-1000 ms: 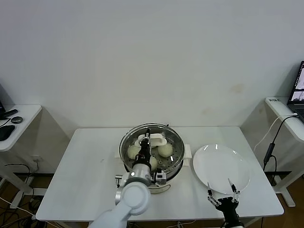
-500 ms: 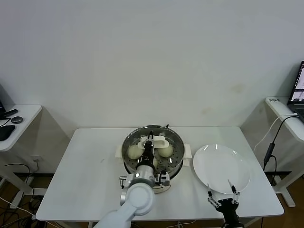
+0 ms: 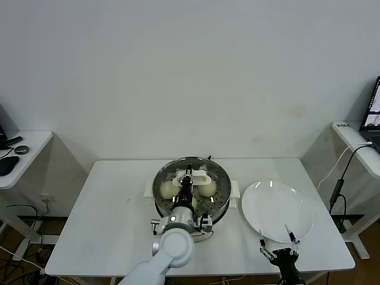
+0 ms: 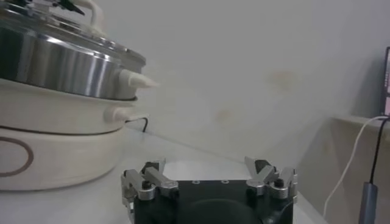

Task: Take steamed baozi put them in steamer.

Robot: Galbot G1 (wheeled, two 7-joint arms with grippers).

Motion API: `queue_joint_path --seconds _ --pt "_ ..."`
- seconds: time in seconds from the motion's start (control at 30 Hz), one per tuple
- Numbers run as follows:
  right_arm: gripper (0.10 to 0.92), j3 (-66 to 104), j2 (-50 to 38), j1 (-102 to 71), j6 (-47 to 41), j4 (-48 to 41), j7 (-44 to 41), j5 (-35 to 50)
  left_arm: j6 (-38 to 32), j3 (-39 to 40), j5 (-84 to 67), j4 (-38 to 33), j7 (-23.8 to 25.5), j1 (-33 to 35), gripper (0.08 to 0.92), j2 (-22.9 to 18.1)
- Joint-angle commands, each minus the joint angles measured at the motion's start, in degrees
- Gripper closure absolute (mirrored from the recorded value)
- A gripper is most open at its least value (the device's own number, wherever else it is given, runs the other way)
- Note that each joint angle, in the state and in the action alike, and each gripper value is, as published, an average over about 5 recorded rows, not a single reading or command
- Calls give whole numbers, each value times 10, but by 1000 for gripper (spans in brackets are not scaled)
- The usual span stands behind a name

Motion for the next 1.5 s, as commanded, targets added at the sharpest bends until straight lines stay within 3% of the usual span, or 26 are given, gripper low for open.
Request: queue_joint_path --seconds 0.03,0.27,0.5,0.67,0.77,0.93,1.03,1.13,1.33,1.5 --pt "203 1 0 0 0 0 -1 0 -2 -1 0 6 -7 2 829 -3" --pt "203 0 -1 -2 0 3 -2 0 0 -12 -26 -44 -16 32 803 5" --pt "203 1 1 -3 0 3 -3 -2 -7 -65 -214 -171 -84 120 616 43" --pt "203 2 2 -6 1 3 -3 -4 -40 -150 -502 -290 -170 234 469 64" --pt "203 1 2 -6 1 2 -4 -6 -124 -213 -693 -329 -206 328 382 65" --pt "203 -5 2 -8 0 7 -8 -3 -347 -327 -856 -359 -248 501 240 44" --pt "203 -10 -2 -10 -5 13 -14 15 -439 -379 -914 -356 -255 597 190 26" --pt "203 -24 -16 -17 -30 26 -21 51 -494 -404 -943 -326 -260 641 179 12" --pt "203 -64 -66 -54 -110 79 -25 121 -558 -430 -965 -224 -266 654 177 -17" --pt "203 -69 -87 -80 -144 103 -22 136 -595 -441 -966 -152 -235 653 177 -44"
